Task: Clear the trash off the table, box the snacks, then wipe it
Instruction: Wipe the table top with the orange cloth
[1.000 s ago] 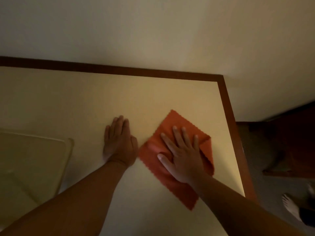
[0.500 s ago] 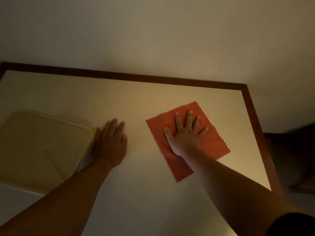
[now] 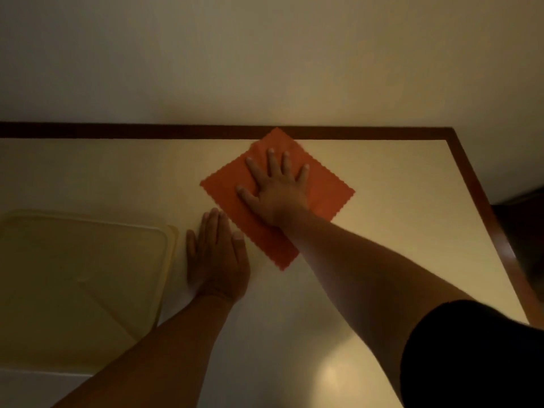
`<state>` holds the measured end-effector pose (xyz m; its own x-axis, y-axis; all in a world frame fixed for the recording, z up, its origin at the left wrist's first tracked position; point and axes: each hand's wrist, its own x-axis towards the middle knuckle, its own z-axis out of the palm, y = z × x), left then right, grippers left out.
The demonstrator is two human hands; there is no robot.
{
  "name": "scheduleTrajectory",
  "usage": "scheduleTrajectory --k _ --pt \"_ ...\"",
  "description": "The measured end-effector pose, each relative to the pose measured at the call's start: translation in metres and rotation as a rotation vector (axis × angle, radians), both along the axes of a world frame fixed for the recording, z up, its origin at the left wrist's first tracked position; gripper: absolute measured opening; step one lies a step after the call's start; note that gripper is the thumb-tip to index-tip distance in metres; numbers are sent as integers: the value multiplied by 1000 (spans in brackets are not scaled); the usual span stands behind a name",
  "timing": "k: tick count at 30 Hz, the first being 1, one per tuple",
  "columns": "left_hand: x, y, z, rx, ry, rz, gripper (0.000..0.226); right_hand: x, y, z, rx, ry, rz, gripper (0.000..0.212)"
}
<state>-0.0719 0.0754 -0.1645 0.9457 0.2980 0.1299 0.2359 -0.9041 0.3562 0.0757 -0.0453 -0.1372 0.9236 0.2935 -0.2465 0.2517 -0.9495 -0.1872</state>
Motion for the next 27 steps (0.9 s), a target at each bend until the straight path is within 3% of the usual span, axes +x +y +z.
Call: scheduleTrajectory --k 4,7,10,13,16,18,22,25,27 --pt "-2 2 5 -62 -7 -16 63 -135 -24 7 -2 4 92 67" --pt "0 0 9 -43 32 -24 63 -187 -100 16 -99 44 1 70" --pt "2 0 7 -18 43 -32 62 -133 -150 17 -132 -3 -226 74" --pt "3 2 3 1 36 -28 61 -32 -139 12 -121 -20 -426 80" --pt "3 4 3 -15 28 -22 61 34 -82 7 -97 -20 -412 84" --pt "3 5 2 -40 -5 -5 60 30 -34 3 -75 -26 -297 83" --pt "1 9 1 -108 -61 -10 59 -98 7 4 -10 -51 -83 72" --pt "0 9 6 -127 6 -43 66 -235 -36 12 -50 18 12 70" --pt "0 8 7 -108 16 -50 66 -278 -94 14 -104 14 -58 72"
